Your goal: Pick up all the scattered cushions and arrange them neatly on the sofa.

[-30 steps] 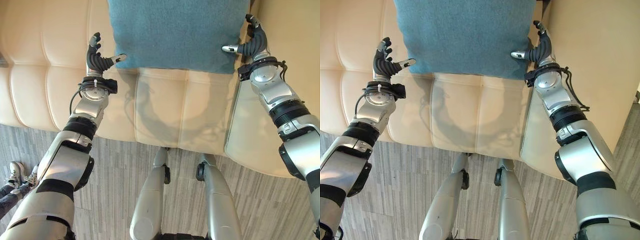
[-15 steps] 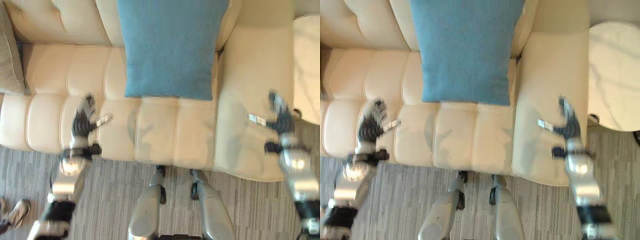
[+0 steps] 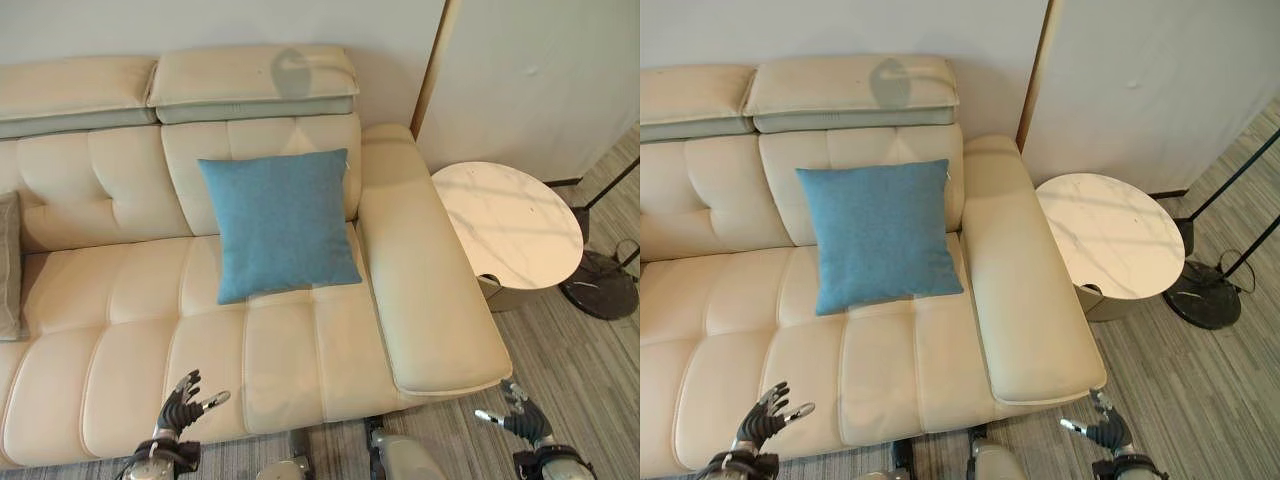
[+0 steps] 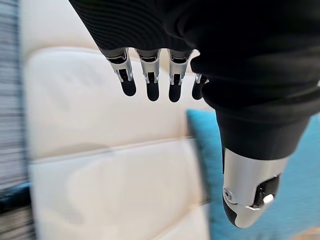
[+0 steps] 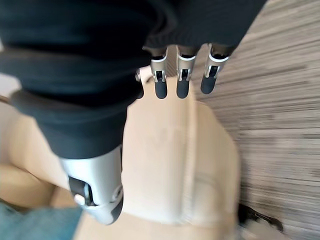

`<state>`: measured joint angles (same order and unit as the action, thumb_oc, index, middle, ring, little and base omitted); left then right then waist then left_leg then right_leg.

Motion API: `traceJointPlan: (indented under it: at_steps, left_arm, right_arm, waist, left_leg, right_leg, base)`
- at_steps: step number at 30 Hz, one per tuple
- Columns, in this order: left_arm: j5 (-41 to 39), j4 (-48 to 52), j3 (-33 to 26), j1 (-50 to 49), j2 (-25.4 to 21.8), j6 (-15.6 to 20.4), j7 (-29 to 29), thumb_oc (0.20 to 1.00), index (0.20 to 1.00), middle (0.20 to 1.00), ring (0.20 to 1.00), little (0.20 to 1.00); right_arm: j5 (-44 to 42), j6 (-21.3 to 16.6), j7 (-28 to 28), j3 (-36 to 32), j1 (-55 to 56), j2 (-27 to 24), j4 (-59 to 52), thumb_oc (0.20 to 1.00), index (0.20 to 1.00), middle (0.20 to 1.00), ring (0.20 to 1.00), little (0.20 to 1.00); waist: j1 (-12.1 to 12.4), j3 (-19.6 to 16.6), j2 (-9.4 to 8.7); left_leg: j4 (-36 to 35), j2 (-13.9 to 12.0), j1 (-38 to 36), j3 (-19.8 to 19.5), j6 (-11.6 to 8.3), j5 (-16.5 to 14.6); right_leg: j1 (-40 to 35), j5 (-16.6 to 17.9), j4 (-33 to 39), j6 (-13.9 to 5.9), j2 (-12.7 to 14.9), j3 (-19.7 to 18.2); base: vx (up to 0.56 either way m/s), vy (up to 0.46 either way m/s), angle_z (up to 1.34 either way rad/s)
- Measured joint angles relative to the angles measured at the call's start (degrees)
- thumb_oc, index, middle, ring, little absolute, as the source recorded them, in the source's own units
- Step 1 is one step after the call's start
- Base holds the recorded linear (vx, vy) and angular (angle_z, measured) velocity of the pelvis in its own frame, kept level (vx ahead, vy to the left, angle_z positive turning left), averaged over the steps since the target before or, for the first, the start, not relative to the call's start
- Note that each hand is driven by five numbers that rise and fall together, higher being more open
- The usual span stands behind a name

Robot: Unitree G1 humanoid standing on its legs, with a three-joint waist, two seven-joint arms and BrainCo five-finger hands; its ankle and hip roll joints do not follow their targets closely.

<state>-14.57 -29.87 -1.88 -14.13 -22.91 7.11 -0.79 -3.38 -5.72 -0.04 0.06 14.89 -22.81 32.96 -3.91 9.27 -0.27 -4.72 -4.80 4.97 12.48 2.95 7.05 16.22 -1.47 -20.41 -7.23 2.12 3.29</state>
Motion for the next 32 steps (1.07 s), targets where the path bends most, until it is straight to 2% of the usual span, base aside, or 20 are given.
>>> traceJointPlan:
  at_steps: [2, 3, 4, 5, 6, 7, 8, 9, 10, 11, 13, 14, 18, 19, 21, 23, 24, 25, 29, 32]
  left_arm:
    - [0.0, 0.12, 0.18, 0.93, -0.43, -0.03, -0.3, 1.0, 1.0, 1.0, 1.0, 1.0]
    - [-0.01, -0.14, 0.7, 1.3, -1.22, -0.15, -1.58, 1.0, 1.0, 1.0, 1.0, 1.0]
    - [-0.01, -0.17, 0.77, 1.34, -1.17, -0.17, -1.58, 1.0, 1.0, 1.0, 1.0, 1.0]
    - [-0.06, -0.49, 1.85, 2.54, 1.25, 0.29, -2.11, 1.0, 1.0, 1.0, 1.0, 1.0]
    - [-0.05, -0.68, 1.85, 2.99, 2.34, 0.32, -2.37, 1.0, 1.0, 1.0, 1.0, 1.0]
    - [-0.03, -1.31, 2.17, 2.39, 2.74, 0.23, -2.92, 1.0, 1.0, 1.0, 1.0, 1.0]
    - [-0.02, -1.6, 1.76, 3.25, 3.03, 0.31, -3.43, 1.0, 1.0, 1.0, 1.0, 1.0]
    - [-0.01, -2.68, 1.65, 3.46, 3.05, 0.13, -3.76, 1.0, 1.0, 1.0, 1.0, 1.0]
    - [0.0, -3.01, 1.52, 3.12, 2.76, -0.34, -3.69, 1.0, 1.0, 1.0, 1.0, 1.0]
    - [0.02, -3.2, 1.67, 2.85, 2.26, -0.3, -3.46, 1.0, 1.0, 1.0, 1.0, 1.0]
    - [0.01, -3.22, 1.36, 2.84, 2.46, -0.11, -3.42, 1.0, 1.0, 1.0, 1.0, 1.0]
    - [0.05, -2.82, 1.4, 3.87, 2.47, -0.1, -3.37, 1.0, 1.0, 1.0, 1.0, 1.0]
    - [0.81, -0.53, 1.65, 6.41, 2.37, 0.2, -3.25, 1.0, 1.0, 1.0, 1.0, 1.0]
    - [1.33, -0.46, 1.67, 6.4, 2.07, 0.19, -3.46, 1.0, 1.0, 1.0, 1.0, 1.0]
    - [2.24, -0.48, 1.77, 5.26, 2.66, -0.09, -3.48, 1.0, 1.0, 1.0, 1.0, 1.0]
    - [2.26, -0.62, 1.81, 3.07, 3.17, -0.12, -3.48, 1.0, 1.0, 1.0, 1.0, 1.0]
    - [2.27, -0.69, 1.76, 1.7, 2.54, -0.27, -3.53, 1.0, 1.0, 1.0, 1.0, 1.0]
    - [2.27, -0.92, 1.61, 1.43, 2.41, -0.31, -3.58, 1.0, 1.0, 1.0, 1.0, 1.0]
    - [2.27, -1.98, 1.67, 1.35, 2.52, -0.34, -3.6, 1.0, 1.0, 1.0, 1.0, 1.0]
    - [2.33, -2.41, 1.65, 1.49, 2.52, -0.34, -3.6, 1.0, 1.0, 1.0, 1.0, 1.0]
  right_arm:
    - [-0.01, -0.07, 0.02, 1.24, -0.03, -0.01, -0.15, 1.0, 1.0, 1.0, 1.0, 1.0]
    - [-0.02, -0.47, -0.64, 1.29, -3.13, -0.1, -0.87, 1.0, 1.0, 1.0, 1.0, 1.0]
    - [-0.02, -0.53, -0.67, 1.22, -3.3, -0.12, -0.82, 1.0, 1.0, 1.0, 1.0, 1.0]
    - [-0.31, -1.12, -2.48, -0.06, -4.61, -1.04, -0.92, 1.0, 1.0, 1.0, 1.0, 1.0]
    - [-0.32, -0.98, -2.65, -0.7, -5.16, -1.12, -0.83, 1.0, 1.0, 1.0, 1.0, 1.0]
    - [-0.33, -0.64, -2.97, -0.57, -5.66, -1.56, -0.75, 1.0, 1.0, 1.0, 1.0, 1.0]
    - [-0.43, -0.39, -3.54, -0.61, -6.42, -3.74, 0.15, 1.0, 1.0, 1.0, 1.0, 1.0]
    - [-0.67, -0.22, -3.77, -0.67, -7.28, -4.29, 0.64, 1.0, 1.0, 1.0, 1.0, 1.0]
    - [-1.1, 0.06, -4.07, -0.76, -7.26, -4.05, -1.03, 1.0, 1.0, 1.0, 1.0, 1.0]
    - [-1.21, -0.03, -4.23, -0.75, -7.07, -3.49, -2.47, 1.0, 1.0, 1.0, 1.0, 1.0]
    - [-1.23, 0.01, -4.27, -1.28, -6.55, -3.71, -3.0, 1.0, 1.0, 1.0, 1.0, 1.0]
    - [-1.23, 0.0, -4.36, -1.7, -6.24, -3.52, -2.93, 1.0, 1.0, 1.0, 1.0, 1.0]
    - [-1.24, 0.07, -4.33, -1.85, -6.06, -2.95, -1.84, 1.0, 1.0, 1.0, 1.0, 1.0]
    - [-1.21, 0.18, -4.28, -1.7, -6.11, -1.94, -1.55, 1.0, 1.0, 1.0, 1.0, 1.0]
    - [-1.21, 0.15, -4.11, -1.63, -6.5, -1.28, -0.89, 1.0, 1.0, 1.0, 1.0, 1.0]
    - [-1.14, 0.56, -3.86, -1.19, -6.17, -1.36, 0.37, 1.0, 1.0, 1.0, 1.0, 1.0]
    - [-1.13, 0.9, -3.44, -0.57, -5.1, -1.33, 0.35, 1.0, 1.0, 1.0, 1.0, 1.0]
    - [-1.11, 0.98, -3.32, -0.58, -4.95, -1.2, 0.54, 1.0, 1.0, 1.0, 1.0, 1.0]
    - [-1.08, 1.12, -3.2, -0.54, -5.36, -1.29, 0.44, 1.0, 1.0, 1.0, 1.0, 1.0]
    - [-1.05, 1.16, -3.2, -0.43, -5.23, -1.29, 0.45, 1.0, 1.0, 1.0, 1.0, 1.0]
  waist:
    - [1.44, 0.19, 1.28]
    - [3.85, -0.42, -1.61]
    - [3.89, -0.3, -1.59]
    - [4.78, -0.43, 1.64]
    - [5.91, 0.0, 2.95]
    - [6.33, 0.02, 3.51]
    - [6.36, 0.67, 3.55]
    - [5.77, 1.15, 2.69]
    - [3.9, 1.71, 0.11]
    - [3.08, 1.82, -2.05]
    - [1.34, 2.2, -2.49]
    - [0.39, 2.0, -1.43]
    - [-1.05, 1.41, 0.06]
    - [-0.43, 1.45, -1.01]
    - [0.28, 1.5, -0.25]
    - [0.31, 0.54, 1.19]
    - [0.46, -0.46, 0.15]
    - [1.11, -0.62, -0.02]
    - [1.64, -0.85, -0.45]
    - [1.7, -1.3, -1.17]
  left_leg:
    - [1.23, -2.52, 1.24, -1.84, -0.87, 1.54]
    - [2.42, -3.3, 4.11, -3.55, -4.3, 4.14]
    - [2.42, -3.11, 4.14, -3.56, -4.44, 4.01]
    - [3.43, -5.45, 8.86, -5.69, -8.55, 8.72]
    - [3.34, -6.97, 11.07, -5.74, -11.4, 12.34]
    - [4.64, -7.08, 14.77, -7.28, -9.42, 17.47]
    - [7.43, -6.17, 18.7, -12.15, -7.69, 18.95]
    - [11.06, -3.83, 19.03, -13.16, -13.35, 13.55]
    - [21.25, 1.02, 19.06, -13.45, -11.77, 3.79]
    - [23.46, 4.33, 15.35, -12.12, -9.3, -2.54]
    - [20.37, 5.73, 5.52, -11.84, -8.52, -9.1]
    - [15.04, 5.69, 0.07, -11.67, -7.1, -10.99]
    - [3.16, 5.32, -6.48, -11.02, -2.8, -12.09]
    - [2.05, 5.92, -6.62, -10.31, -2.31, -10.73]
    - [0.82, 5.39, -6.21, -9.62, -0.44, -9.01]
    - [-0.21, 4.26, -6.77, -9.04, -0.38, -8.1]
    - [-0.1, 5.0, -7.31, -8.76, -0.69, -7.9]
    - [-0.1, 5.11, -7.29, -8.76, -0.92, -7.77]
    - [-0.21, 4.92, -7.02, -8.97, -2.59, -6.66]
    - [-0.22, 4.87, -7.16, -9.02, -2.86, -6.6]
  right_leg:
    - [-0.21, -4.88, -13.7, -1.55, -0.55, -0.36]
    - [-9.78, -9.95, -2.77, -1.52, 0.04, 0.07]
    - [-10.0, -9.91, -2.06, -1.31, -0.07, 0.2]
    - [-11.14, -9.13, 6.5, 7.44, -3.88, 1.65]
    - [-9.42, -7.56, 7.43, 8.99, -5.32, 1.62]
    - [-6.75, -4.66, 7.09, 11.22, -6.66, 1.83]
    - [-2.71, -3.87, 5.18, 13.14, -6.11, 2.84]
    - [-1.57, -2.1, 5.83, 14.06, -4.9, 2.75]
    - [-1.55, 0.23, 8.22, 13.59, -2.44, 2.22]
    - [-2.96, 2.29, 11.01, 13.0, -0.65, 0.87]
    - [-5.36, 3.67, 15.79, 11.67, -0.87, 0.21]
    - [-5.42, 4.6, 17.02, 10.59, -1.64, 0.22]
    - [-3.57, 7.56, 19.81, 7.35, -3.27, 1.27]
    - [-3.25, 8.19, 20.85, 7.11, -2.69, 0.74]
    - [-3.4, 7.64, 21.04, 6.57, -2.58, 1.64]
    - [-3.15, 6.1, 15.26, 5.14, -2.43, 1.58]
    - [-4.6, 4.78, 14.0, 4.85, -0.87, 1.26]
    - [-5.55, 6.14, 15.79, 6.28, -0.91, 1.37]
    - [-9.96, 11.36, 25.06, 6.12, -1.53, 1.42]
    - [-10.26, 11.53, 25.15, 5.91, -1.62, 1.41]
  base:
    - [-0.32, -0.176, 0.31]
    - [-0.57, -0.276, 0.08]
    - [-0.49, -0.235, 0.3]
    - [-0.55, -0.167, 0.17]
    - [-0.47, -0.089, 0.22]
    - [-0.74, -0.091, 0.03]
    - [-0.62, 0.013, 0.06]
    - [-0.49, 0.047, 0.12]
    - [-0.24, 0.063, 0.06]
    - [-0.1, 0.062, 0.13]
    - [-0.03, 0.077, 0.06]
    - [-0.01, 0.057, 0.12]
    - [-0.02, 0.053, 0.24]
    - [0.01, 0.042, -0.12]
    - [-0.02, 0.066, -0.09]
    - [-0.04, 0.069, 0.02]
    - [-0.03, 0.047, -0.07]
    - [-0.03, 0.049, -0.06]
    - [-0.02, 0.041, -0.01]
    - [-0.01, 0.023, 0.0]
